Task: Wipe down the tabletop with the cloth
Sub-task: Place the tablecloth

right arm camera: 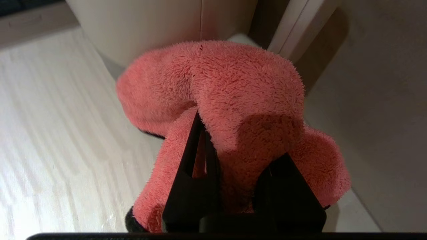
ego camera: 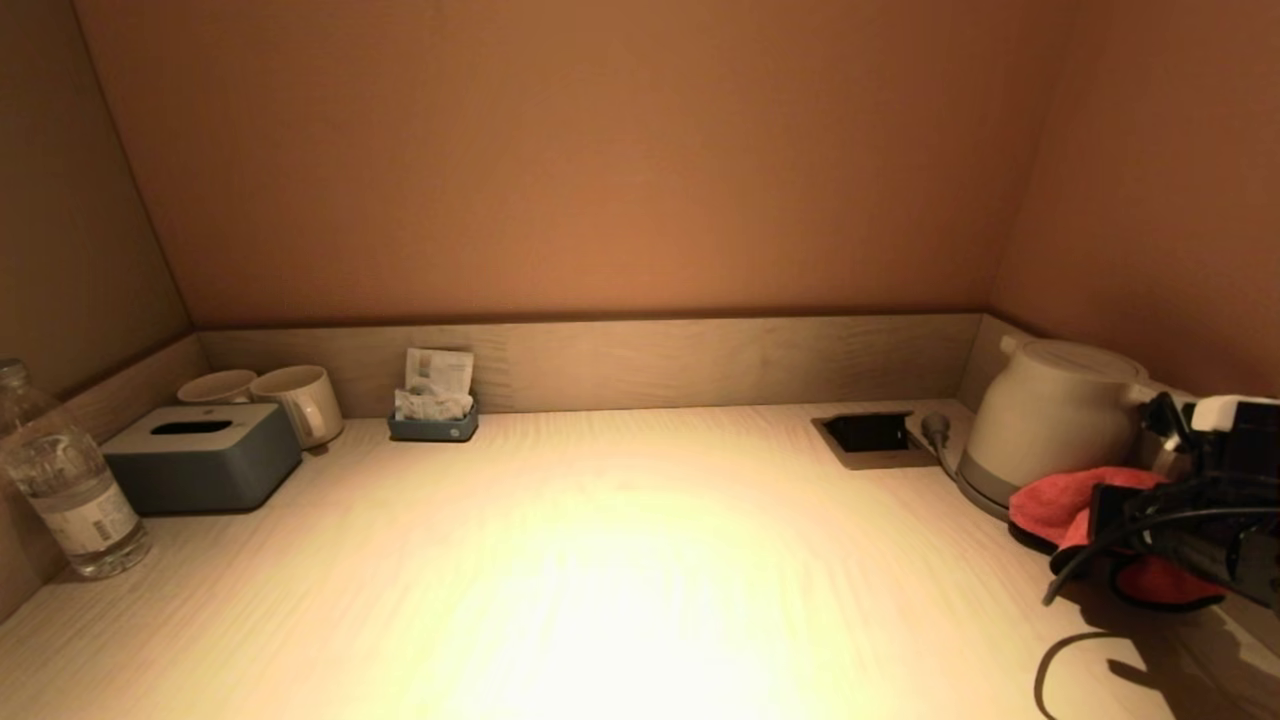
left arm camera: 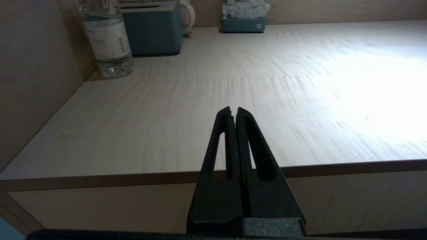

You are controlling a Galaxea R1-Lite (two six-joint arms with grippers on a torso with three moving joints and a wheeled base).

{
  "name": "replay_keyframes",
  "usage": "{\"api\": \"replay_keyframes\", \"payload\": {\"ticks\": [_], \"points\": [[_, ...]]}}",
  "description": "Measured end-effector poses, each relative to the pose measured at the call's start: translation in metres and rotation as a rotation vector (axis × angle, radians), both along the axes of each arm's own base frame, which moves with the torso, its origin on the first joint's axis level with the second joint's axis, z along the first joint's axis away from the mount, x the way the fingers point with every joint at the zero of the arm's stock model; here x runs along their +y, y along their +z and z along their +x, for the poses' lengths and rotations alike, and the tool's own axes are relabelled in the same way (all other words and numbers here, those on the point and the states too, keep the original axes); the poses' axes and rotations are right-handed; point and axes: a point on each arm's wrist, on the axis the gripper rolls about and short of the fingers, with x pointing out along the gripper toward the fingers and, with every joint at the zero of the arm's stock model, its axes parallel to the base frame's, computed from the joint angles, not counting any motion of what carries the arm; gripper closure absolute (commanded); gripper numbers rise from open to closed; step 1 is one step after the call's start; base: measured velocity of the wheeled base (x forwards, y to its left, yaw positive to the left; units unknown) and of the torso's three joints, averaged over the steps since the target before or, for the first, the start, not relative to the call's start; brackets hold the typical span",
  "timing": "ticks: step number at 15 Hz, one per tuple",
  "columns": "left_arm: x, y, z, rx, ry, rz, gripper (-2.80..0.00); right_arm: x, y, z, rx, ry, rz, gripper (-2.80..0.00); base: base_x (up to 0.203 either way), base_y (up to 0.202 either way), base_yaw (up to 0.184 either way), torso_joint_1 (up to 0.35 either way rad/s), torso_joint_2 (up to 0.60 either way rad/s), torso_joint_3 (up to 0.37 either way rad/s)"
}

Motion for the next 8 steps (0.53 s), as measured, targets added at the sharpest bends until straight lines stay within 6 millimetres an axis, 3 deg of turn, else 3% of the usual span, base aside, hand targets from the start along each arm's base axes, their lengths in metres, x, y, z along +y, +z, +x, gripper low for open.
{"api": "replay_keyframes", "payload": {"ticks": [8], "points": [[0.0,0.0002,0.0,-0.001,0.001,0.0,0.0,0.0008,-0.0004,-0.0016,-0.019,0.004,-0.005,0.0,0.0,0.0,0.0,0.0,0.0,0.0]]}}
